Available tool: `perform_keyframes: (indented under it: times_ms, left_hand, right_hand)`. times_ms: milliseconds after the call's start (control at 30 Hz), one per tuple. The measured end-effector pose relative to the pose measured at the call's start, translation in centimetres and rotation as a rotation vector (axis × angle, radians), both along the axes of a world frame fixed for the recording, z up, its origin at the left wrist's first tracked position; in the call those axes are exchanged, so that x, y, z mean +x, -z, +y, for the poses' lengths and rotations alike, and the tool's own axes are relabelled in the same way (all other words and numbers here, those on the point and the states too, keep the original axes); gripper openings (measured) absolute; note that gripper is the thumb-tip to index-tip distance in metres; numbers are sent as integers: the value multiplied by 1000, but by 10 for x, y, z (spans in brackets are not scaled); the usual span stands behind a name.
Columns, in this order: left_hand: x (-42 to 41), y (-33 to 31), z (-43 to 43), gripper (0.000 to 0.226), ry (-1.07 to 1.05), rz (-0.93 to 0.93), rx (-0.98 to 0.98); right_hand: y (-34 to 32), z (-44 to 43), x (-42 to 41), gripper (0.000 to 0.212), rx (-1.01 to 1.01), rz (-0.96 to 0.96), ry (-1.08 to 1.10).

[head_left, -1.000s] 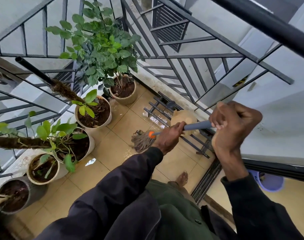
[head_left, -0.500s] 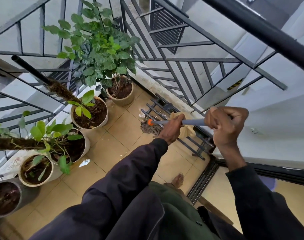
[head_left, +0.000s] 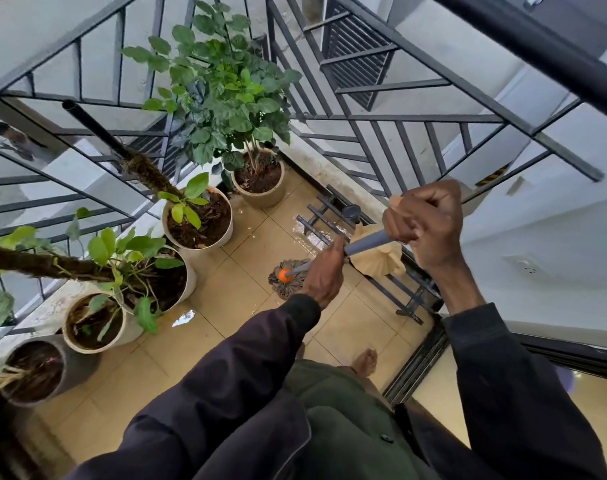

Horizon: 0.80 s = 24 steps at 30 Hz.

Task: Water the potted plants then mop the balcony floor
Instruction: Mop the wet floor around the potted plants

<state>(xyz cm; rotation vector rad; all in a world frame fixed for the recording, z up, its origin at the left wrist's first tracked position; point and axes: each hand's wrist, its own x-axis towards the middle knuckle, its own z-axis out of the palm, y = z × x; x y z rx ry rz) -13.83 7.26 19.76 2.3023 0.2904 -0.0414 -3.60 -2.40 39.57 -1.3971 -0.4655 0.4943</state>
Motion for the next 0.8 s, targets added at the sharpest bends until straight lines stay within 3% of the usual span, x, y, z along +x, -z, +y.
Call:
perform_keyframes:
  times_ms: [67, 167, 267, 500, 800]
  left_hand:
    - [-11, 2, 2, 29, 40, 1, 38]
    - [-20, 10, 9, 35, 118, -10, 66]
    - [-22, 14, 11, 41, 147, -31, 70]
    - [21, 2, 14, 31, 223, -154, 10]
    - [51, 16, 12, 19, 200, -140, 5]
  right_hand:
    - [2, -2, -6, 48, 14, 54, 96]
    - [-2, 1, -25, 43, 1, 171, 415]
    - [-14, 10, -50, 40, 17, 142, 598]
    - [-32, 13, -45, 44, 57, -190, 444]
    - [14, -1, -27, 47, 23, -138, 348]
